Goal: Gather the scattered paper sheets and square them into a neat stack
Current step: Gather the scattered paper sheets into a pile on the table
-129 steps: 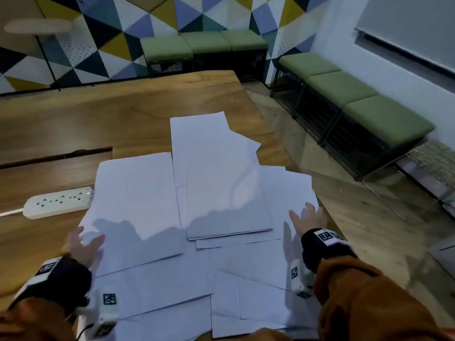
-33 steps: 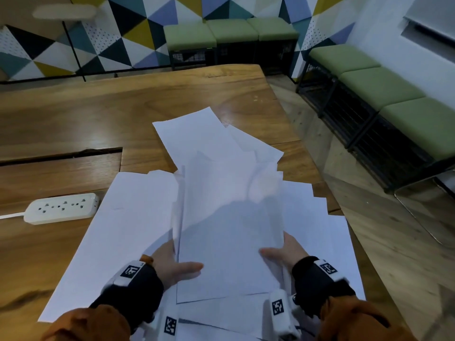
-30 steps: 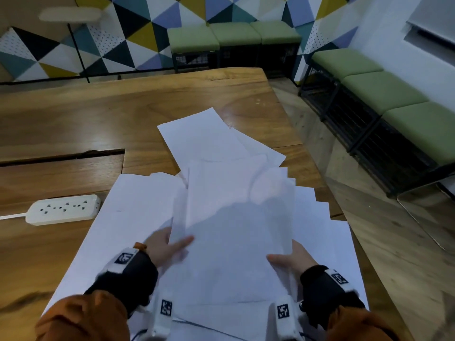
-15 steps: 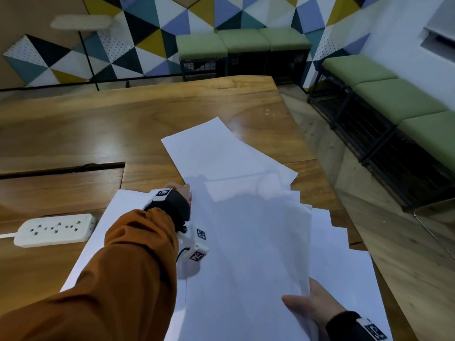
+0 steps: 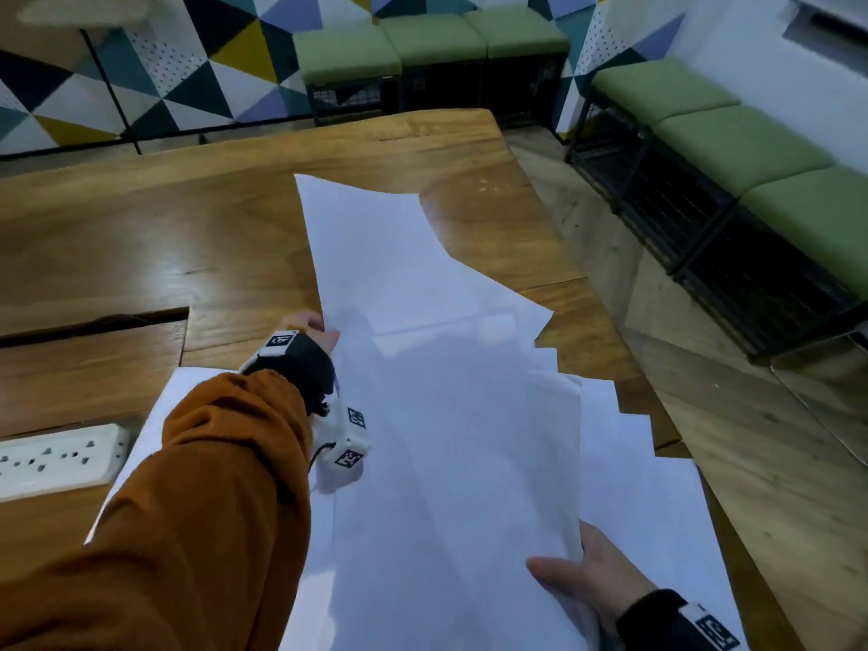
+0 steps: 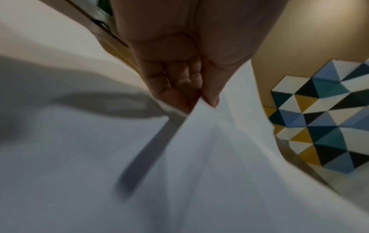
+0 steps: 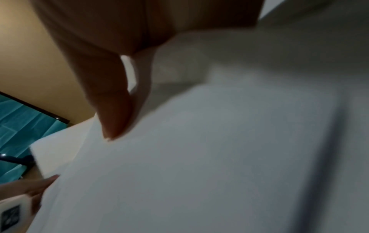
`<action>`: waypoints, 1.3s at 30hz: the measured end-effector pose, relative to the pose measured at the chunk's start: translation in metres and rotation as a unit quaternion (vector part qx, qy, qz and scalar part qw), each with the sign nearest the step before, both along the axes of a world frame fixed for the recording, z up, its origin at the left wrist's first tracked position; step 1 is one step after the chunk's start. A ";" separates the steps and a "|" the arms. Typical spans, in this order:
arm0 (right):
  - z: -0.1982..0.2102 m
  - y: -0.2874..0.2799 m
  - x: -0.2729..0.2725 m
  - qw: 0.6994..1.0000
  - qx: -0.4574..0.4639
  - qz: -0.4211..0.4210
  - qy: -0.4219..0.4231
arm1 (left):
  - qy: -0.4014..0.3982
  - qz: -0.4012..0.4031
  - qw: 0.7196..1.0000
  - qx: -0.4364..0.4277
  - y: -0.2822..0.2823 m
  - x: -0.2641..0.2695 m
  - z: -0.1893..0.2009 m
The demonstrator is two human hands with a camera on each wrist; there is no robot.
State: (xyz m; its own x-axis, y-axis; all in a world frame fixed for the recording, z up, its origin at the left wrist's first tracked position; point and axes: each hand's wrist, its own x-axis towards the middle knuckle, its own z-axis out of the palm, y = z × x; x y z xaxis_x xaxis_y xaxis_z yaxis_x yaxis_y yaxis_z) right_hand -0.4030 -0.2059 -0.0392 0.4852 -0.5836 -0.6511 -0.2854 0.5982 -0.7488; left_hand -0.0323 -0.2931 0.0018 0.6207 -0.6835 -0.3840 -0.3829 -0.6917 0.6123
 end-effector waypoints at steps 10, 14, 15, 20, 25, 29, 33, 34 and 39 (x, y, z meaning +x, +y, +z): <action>0.008 0.007 0.005 0.999 -0.020 -0.035 -0.019 | -0.003 -0.029 1.000 -0.007 0.122 0.047 -0.008; 0.008 0.013 -0.001 0.992 0.017 -0.088 -0.087 | -0.008 -0.050 0.999 -0.013 0.166 0.024 0.000; 0.008 0.014 -0.004 0.987 0.036 -0.111 -0.109 | -0.025 -0.041 0.999 -0.010 0.175 0.024 0.000; 0.008 0.015 -0.004 0.979 0.055 -0.150 -0.129 | -0.020 -0.096 0.995 -0.005 0.203 0.006 0.007; 0.027 -0.002 0.007 0.982 0.013 -0.140 -0.127 | -0.037 -0.112 0.993 -0.016 0.216 -0.023 0.007; 0.047 -0.014 -0.014 0.963 -0.005 -0.182 -0.197 | -0.093 -0.023 0.995 0.034 0.221 -0.015 0.019; 0.064 -0.026 -0.018 0.956 -0.010 -0.180 -0.231 | -0.044 -0.079 0.994 0.053 0.228 -0.022 0.017; 0.067 -0.028 -0.013 0.957 -0.011 -0.168 -0.236 | -0.021 -0.093 0.994 0.045 0.227 -0.030 0.020; 0.060 -0.019 0.027 0.990 -0.013 -0.094 -0.100 | 0.139 -0.026 0.990 0.021 0.215 -0.072 0.054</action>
